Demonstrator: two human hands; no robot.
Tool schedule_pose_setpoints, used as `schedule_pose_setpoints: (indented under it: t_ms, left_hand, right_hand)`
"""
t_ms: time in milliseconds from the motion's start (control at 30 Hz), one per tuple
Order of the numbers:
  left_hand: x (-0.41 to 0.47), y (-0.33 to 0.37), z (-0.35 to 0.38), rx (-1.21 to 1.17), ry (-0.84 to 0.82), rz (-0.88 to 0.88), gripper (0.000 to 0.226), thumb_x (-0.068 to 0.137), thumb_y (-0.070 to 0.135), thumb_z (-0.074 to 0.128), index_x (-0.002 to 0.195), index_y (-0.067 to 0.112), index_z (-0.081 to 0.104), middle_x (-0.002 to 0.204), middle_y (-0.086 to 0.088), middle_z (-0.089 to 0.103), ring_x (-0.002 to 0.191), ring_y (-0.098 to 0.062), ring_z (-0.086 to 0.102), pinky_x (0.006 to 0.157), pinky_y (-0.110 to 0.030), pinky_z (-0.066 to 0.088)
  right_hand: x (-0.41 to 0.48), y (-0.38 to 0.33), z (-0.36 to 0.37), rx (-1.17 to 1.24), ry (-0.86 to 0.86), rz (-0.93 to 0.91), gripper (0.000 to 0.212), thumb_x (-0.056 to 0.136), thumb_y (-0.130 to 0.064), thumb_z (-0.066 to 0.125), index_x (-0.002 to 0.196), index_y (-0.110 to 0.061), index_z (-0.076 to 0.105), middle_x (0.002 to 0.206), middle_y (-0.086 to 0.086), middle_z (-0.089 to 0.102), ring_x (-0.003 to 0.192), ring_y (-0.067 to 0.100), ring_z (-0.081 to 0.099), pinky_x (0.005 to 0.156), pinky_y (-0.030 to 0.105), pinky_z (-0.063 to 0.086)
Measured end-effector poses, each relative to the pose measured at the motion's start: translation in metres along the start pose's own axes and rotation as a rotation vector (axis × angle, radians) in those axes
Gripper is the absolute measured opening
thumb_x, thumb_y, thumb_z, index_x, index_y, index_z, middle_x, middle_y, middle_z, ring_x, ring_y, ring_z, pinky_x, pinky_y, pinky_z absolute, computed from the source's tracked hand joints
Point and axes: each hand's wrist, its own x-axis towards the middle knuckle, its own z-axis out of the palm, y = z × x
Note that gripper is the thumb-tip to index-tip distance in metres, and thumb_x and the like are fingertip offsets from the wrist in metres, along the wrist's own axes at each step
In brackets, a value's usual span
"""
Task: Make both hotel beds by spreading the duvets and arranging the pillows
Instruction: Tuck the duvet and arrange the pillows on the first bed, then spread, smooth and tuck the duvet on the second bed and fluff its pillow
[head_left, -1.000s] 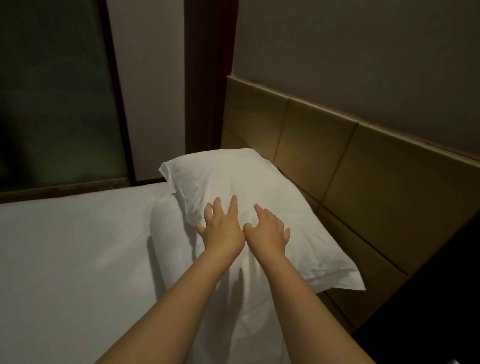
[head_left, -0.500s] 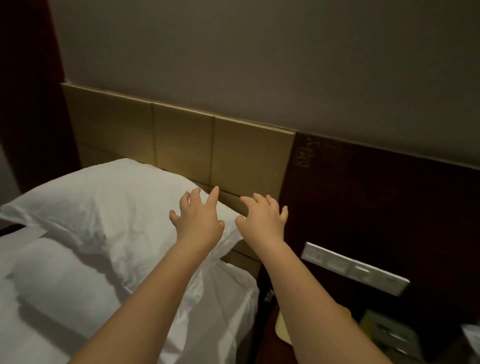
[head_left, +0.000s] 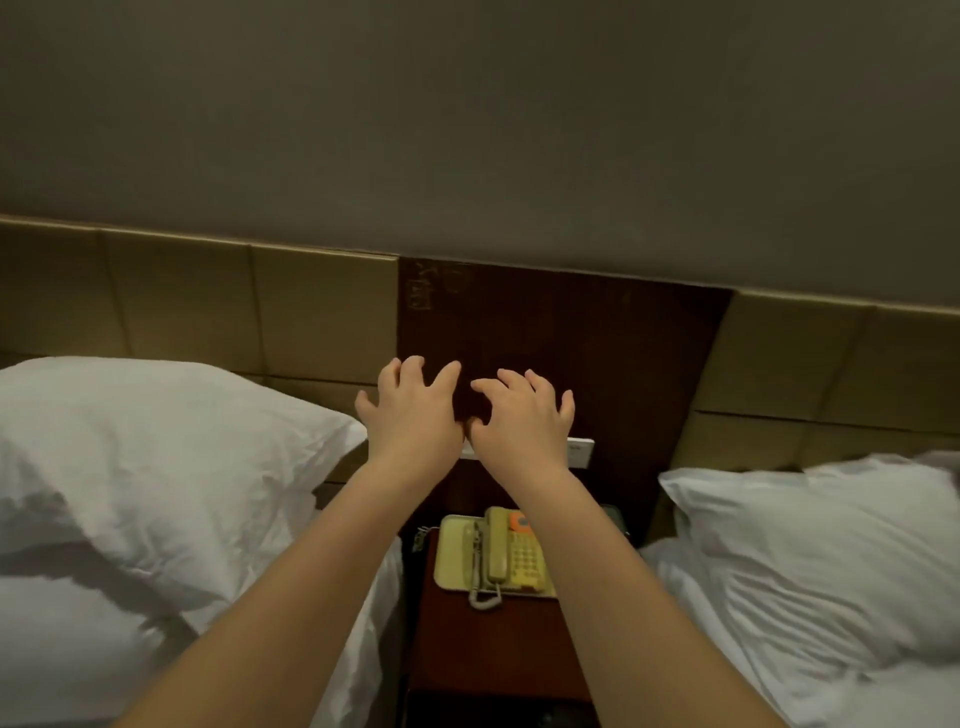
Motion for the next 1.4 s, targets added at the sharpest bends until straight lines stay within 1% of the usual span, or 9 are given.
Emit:
schedule_pose_setpoints:
  t_ms: [233,433,567,700,900,1100,1200,1300,1400]
  left_hand:
    - [-0.105,0.118,0.021,-0.148,-0.086,0.221,0.064,0.095,0.03,0.052,0.148,0.035,0.018,0.153,-0.004,0.022,0.143,-0.027,0.013,0.111,-0.054,0.021]
    - [-0.238,0.229,0.037,-0.288,-0.152,0.431,0.057,0.093,0.028,0.05,0.146,0.033,0.028,0.147,-0.001,0.034,0.137,-0.023,0.026,0.107,-0.044,0.028]
    - [-0.33,0.291,0.043,-0.35,-0.273,0.604,0.057,0.092,0.03,0.051,0.145,0.034,0.03,0.146,0.0,0.036,0.136,-0.022,0.027,0.106,-0.045,0.029]
    - [-0.401,0.342,0.055,-0.357,-0.377,0.752,0.056,0.092,0.03,0.05,0.145,0.034,0.031,0.146,0.0,0.036,0.136,-0.022,0.027,0.106,-0.043,0.029]
    - [-0.465,0.427,0.078,-0.375,-0.46,0.962,0.056,0.093,0.029,0.049,0.146,0.034,0.029,0.147,0.0,0.035,0.138,-0.022,0.025,0.105,-0.041,0.03]
    - [-0.508,0.513,0.112,-0.415,-0.6,1.178,0.057,0.093,0.025,0.049,0.146,0.033,0.029,0.148,-0.002,0.035,0.139,-0.023,0.023,0.106,-0.042,0.028]
    - [-0.532,0.553,0.125,-0.443,-0.648,1.328,0.058,0.094,0.024,0.049,0.146,0.034,0.028,0.149,-0.003,0.034,0.139,-0.024,0.024,0.106,-0.043,0.029]
    - [-0.57,0.584,0.13,-0.465,-0.676,1.492,0.058,0.093,0.025,0.05,0.146,0.034,0.028,0.149,-0.003,0.034,0.138,-0.025,0.025,0.104,-0.042,0.03]
    - [-0.618,0.598,0.132,-0.472,-0.725,1.64,0.06,0.092,0.025,0.049,0.147,0.034,0.026,0.148,-0.002,0.034,0.138,-0.024,0.026,0.104,-0.042,0.032]
  right_hand:
    - [-0.125,0.095,-0.077,-0.076,0.091,0.25,0.044,0.093,-0.03,0.052,0.137,-0.034,0.046,0.149,-0.007,0.037,0.144,0.02,0.017,0.115,0.055,0.002]
    - [-0.288,0.184,-0.143,-0.199,0.07,0.548,0.043,0.092,-0.036,0.052,0.135,-0.033,0.047,0.144,-0.008,0.041,0.141,0.019,0.022,0.115,0.053,0.007]
    - [-0.397,0.226,-0.18,-0.22,0.067,0.746,0.046,0.092,-0.035,0.051,0.137,-0.032,0.044,0.146,-0.008,0.038,0.143,0.02,0.018,0.114,0.053,0.002]
    - [-0.48,0.256,-0.212,-0.238,0.075,0.917,0.047,0.093,-0.035,0.049,0.139,-0.032,0.043,0.148,-0.008,0.036,0.144,0.02,0.015,0.115,0.053,0.0]
    - [-0.559,0.309,-0.246,-0.274,0.135,1.137,0.046,0.093,-0.033,0.05,0.139,-0.032,0.043,0.149,-0.007,0.036,0.144,0.02,0.015,0.115,0.053,-0.001]
    - [-0.604,0.371,-0.266,-0.313,0.132,1.356,0.046,0.094,-0.036,0.049,0.14,-0.032,0.042,0.148,-0.007,0.037,0.143,0.021,0.017,0.115,0.054,0.001]
    - [-0.628,0.396,-0.282,-0.355,0.176,1.457,0.046,0.095,-0.035,0.048,0.14,-0.031,0.042,0.147,-0.007,0.038,0.142,0.02,0.018,0.115,0.054,0.001]
    - [-0.666,0.404,-0.291,-0.375,0.231,1.604,0.044,0.096,-0.036,0.047,0.139,-0.031,0.043,0.144,-0.007,0.041,0.141,0.02,0.022,0.115,0.053,0.001]
    - [-0.71,0.4,-0.292,-0.388,0.25,1.774,0.042,0.096,-0.039,0.045,0.137,-0.031,0.045,0.139,-0.007,0.045,0.137,0.019,0.028,0.116,0.052,0.007]
